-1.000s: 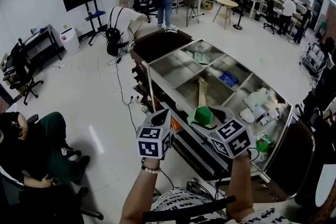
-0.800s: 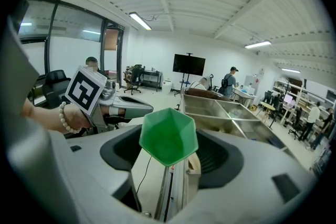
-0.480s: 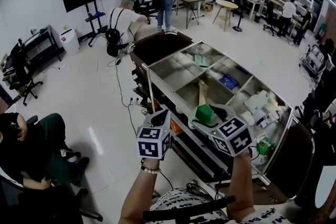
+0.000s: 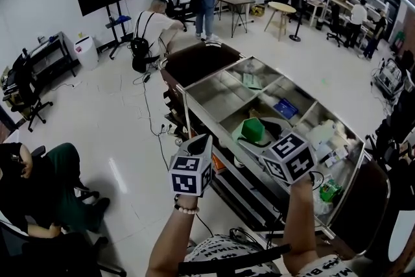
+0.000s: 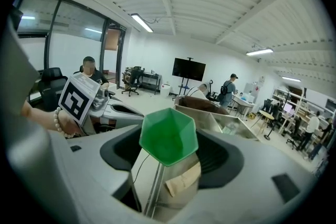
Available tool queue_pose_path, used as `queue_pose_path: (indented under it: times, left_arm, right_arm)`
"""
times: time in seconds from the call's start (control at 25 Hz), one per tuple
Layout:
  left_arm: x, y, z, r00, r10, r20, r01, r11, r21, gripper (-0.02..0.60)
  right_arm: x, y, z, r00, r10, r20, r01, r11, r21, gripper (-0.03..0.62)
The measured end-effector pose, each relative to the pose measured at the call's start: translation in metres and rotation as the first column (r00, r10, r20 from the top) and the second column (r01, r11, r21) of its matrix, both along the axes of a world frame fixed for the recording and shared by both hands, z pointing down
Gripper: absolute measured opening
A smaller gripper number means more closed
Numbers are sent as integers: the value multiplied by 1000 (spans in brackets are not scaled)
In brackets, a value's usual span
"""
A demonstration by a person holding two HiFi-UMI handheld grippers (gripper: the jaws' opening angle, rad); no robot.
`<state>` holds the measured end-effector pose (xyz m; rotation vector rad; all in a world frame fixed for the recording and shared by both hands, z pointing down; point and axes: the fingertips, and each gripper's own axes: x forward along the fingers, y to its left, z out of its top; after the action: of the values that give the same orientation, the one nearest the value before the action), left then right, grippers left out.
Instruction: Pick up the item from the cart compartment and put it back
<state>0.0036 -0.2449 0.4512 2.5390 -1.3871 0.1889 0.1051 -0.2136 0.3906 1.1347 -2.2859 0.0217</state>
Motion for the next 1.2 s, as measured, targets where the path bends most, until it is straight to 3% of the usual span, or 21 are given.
queue_pose_path:
  times: [0.24,0.44,0.72,1.2]
  left_arm:
    - [0,-34,-8,1000,2,1,-2,1000,8,0]
    - [-1,-59,-22,1000,-8,3,8,1000,-29,0]
    - [-9,-94,-28,999,-34,25,35,998,-46,0]
    - [-9,-101,-2,999,-36,26,38,994,-100,0]
  right_arm:
    - [-4,-42,-19,1000,-3,4,3,1000,16,325]
    - [-8,-83,-29,1000,3,17,-2,999,-40,325]
    - [-24,-149,-38,998,-40,-50,36,996,-80,325]
    - [-27,-236,56,987,-61,-152,11,951,-310,325]
